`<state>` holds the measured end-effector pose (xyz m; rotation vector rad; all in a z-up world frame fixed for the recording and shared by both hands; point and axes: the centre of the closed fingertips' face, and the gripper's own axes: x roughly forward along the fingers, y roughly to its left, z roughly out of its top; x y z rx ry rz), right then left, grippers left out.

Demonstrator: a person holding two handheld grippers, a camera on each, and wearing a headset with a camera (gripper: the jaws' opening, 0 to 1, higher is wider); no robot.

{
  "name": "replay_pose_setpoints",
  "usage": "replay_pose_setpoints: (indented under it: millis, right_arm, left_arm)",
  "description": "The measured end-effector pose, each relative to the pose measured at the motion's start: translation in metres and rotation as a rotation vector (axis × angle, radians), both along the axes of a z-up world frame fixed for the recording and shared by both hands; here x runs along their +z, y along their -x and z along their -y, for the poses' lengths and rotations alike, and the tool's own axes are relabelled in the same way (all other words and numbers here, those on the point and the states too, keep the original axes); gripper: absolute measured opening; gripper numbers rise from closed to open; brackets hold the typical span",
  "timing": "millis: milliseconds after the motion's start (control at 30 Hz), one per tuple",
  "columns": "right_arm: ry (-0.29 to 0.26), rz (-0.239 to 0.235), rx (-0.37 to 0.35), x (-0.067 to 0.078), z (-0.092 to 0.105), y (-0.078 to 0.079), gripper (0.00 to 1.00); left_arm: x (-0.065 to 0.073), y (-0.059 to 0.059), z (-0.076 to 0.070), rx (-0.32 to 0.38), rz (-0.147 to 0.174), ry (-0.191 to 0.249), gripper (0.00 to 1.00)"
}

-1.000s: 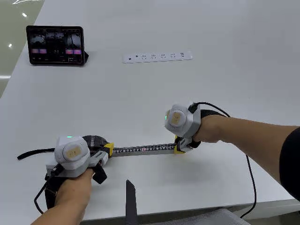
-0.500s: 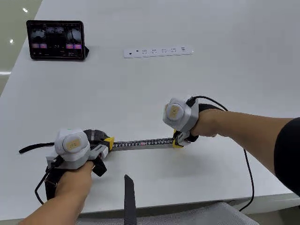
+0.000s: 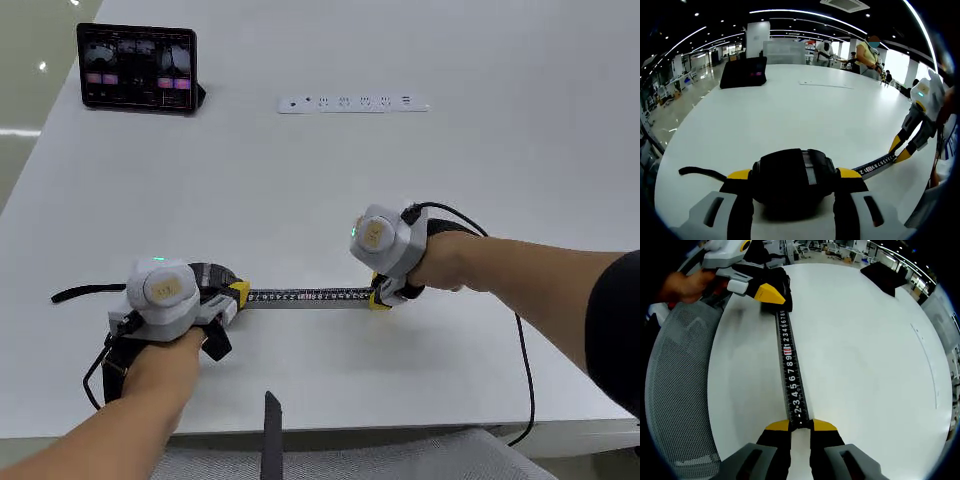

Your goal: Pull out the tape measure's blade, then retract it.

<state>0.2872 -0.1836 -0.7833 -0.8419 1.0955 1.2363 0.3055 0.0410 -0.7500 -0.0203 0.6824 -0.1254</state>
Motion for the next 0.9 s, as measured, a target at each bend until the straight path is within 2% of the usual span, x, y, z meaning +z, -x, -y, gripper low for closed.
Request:
replay_pose_setpoints:
  millis: [267,433,533,900]
  right_arm:
    - [0.029,-0.019,-0.002,-0.0003,-0.0029,0.0003,0.10]
    - [0.035,-0.015,-0.001,-0.0002,-0.0050,0.0006,0.10]
    - [0.030,-0.018,-0.025,-0.0001,-0.0061,0.0002,0.10]
    - [0.014,-0.016,-0.030,0.0003,-0.0096,0.0007,0.10]
  left_arm:
    - [0.0009,-0.0023,0.0003,0.006,0.005,-0.002,0.61]
    - [0.0002,-0.0040,-0.0003,0.003,-0.003,-0.001,0.61]
    - [-0.0003,-0.0037,-0.0007,0.004,-0.003,-0.002,0.61]
    - [-0.0012,-0.0038,0.0003,0.003,-0.008,0.004,0.61]
